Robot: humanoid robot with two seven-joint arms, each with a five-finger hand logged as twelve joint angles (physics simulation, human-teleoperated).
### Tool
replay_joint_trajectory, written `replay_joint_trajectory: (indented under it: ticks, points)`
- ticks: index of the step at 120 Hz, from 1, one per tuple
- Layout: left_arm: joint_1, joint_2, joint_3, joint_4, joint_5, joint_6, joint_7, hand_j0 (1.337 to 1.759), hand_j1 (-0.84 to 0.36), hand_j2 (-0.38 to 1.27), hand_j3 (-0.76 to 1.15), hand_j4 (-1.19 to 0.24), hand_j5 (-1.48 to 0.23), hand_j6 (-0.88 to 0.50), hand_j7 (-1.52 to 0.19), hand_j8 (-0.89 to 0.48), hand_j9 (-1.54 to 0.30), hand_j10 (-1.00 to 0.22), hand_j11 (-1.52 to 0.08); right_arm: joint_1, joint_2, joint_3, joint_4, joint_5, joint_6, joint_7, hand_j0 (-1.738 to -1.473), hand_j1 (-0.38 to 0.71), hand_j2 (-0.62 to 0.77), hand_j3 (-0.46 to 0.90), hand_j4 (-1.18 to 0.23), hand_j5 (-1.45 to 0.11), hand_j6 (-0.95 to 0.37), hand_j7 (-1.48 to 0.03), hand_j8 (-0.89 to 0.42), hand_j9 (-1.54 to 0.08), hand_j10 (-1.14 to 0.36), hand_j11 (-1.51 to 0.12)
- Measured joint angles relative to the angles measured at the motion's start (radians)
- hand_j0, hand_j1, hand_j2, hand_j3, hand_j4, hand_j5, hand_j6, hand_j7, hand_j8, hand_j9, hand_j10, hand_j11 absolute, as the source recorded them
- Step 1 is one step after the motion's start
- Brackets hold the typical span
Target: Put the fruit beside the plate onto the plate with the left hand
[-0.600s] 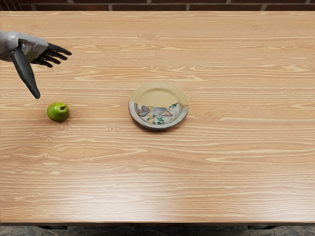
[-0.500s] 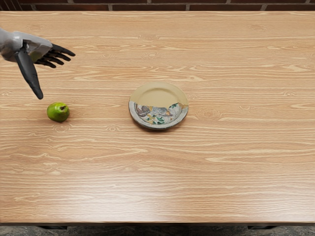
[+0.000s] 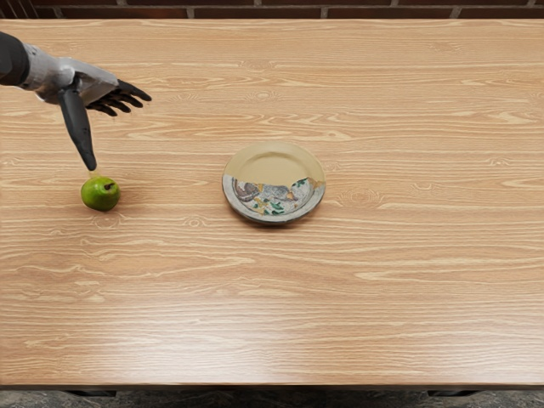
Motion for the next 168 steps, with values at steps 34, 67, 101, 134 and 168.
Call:
replay_joint_trajectory:
  ticks: [34, 67, 101, 134, 168]
  points:
    - [-0.047, -0.023, 0.006, -0.288, -0.167, 0.461, 0.222, 1.658, 0.34, 0.00, 0.00, -0.01, -0.01, -0.01, -0.01, -0.01, -0.01, -0.01, -0.01, 0.000, 0.000, 0.000, 0.000, 0.000, 0.000, 0.000, -1.658, -0.33, 0.00, 0.00, -0.02, -0.02, -0.02, -0.02, -0.02, -0.02, -0.02, -0.02]
    - [0.055, -0.109, -0.009, -0.405, -0.150, 0.838, 0.276, 1.658, 0.34, 0.00, 0.00, -0.01, -0.01, -0.01, -0.01, -0.01, -0.01, -0.01, -0.01, 0.000, 0.000, 0.000, 0.000, 0.000, 0.000, 0.000, -1.658, -0.33, 0.00, 0.00, -0.02, -0.02, -0.02, -0.02, -0.02, -0.02, -0.02, -0.02]
    - [0.173, -0.120, -0.001, -0.404, -0.095, 0.866, 0.278, 1.658, 0.34, 0.00, 0.00, -0.01, -0.01, -0.01, -0.01, -0.01, -0.01, -0.01, -0.01, 0.000, 0.000, 0.000, 0.000, 0.000, 0.000, 0.000, -1.658, -0.33, 0.00, 0.00, -0.02, -0.02, -0.02, -0.02, -0.02, -0.02, -0.02, -0.02]
    - [0.179, -0.120, 0.003, -0.351, -0.082, 0.871, 0.279, 1.658, 0.34, 0.00, 0.00, -0.01, -0.01, -0.01, -0.01, -0.01, -0.01, -0.01, -0.01, 0.000, 0.000, 0.000, 0.000, 0.000, 0.000, 0.000, -1.658, -0.33, 0.00, 0.00, -0.02, -0.02, -0.02, -0.02, -0.02, -0.02, -0.02, -0.02]
    - [0.204, -0.127, -0.003, -0.339, -0.083, 0.874, 0.288, 1.658, 0.15, 0.03, 0.00, -0.16, -0.21, -0.16, -0.21, -0.16, -0.21, -0.16, -0.21, 0.000, 0.000, 0.000, 0.000, 0.000, 0.000, 0.000, -1.658, -0.33, 0.00, 0.00, -0.02, -0.02, -0.02, -0.02, -0.02, -0.02, -0.02, -0.02]
